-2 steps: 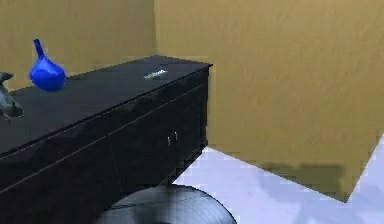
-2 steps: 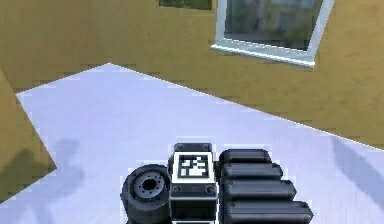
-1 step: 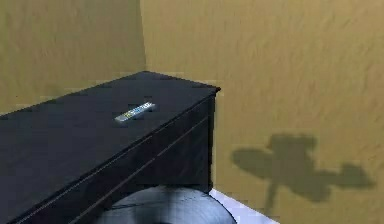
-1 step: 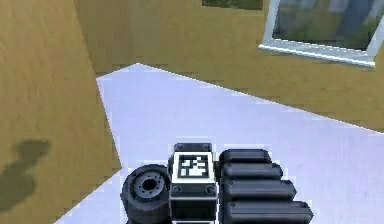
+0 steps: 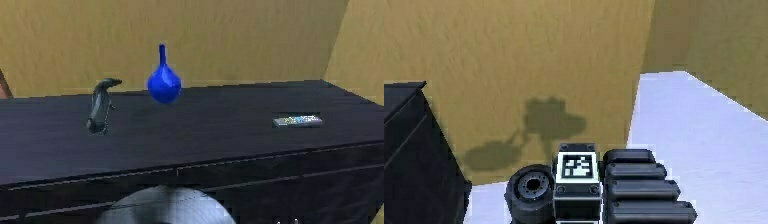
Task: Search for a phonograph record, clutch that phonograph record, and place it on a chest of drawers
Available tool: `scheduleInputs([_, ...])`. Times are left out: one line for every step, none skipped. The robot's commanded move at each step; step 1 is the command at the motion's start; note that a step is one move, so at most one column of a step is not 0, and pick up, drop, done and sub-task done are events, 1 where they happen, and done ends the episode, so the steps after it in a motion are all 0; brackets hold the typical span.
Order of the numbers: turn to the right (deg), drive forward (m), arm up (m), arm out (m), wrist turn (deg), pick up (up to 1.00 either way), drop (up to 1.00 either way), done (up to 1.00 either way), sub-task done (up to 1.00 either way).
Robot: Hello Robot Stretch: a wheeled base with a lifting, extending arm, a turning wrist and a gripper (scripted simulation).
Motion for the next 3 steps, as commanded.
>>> scheduleInputs([-45.0,0.00,0.00,0.00,0.0,0.00,0.00,0.00,0.00])
scheduleInputs([-9.0,0.00,0.00,0.00,0.0,0.00,0.00,0.00,0.00])
scheduleInputs([0.0,0.00,0.00,0.42,0.0,0.00,0.00,0.00,0.00])
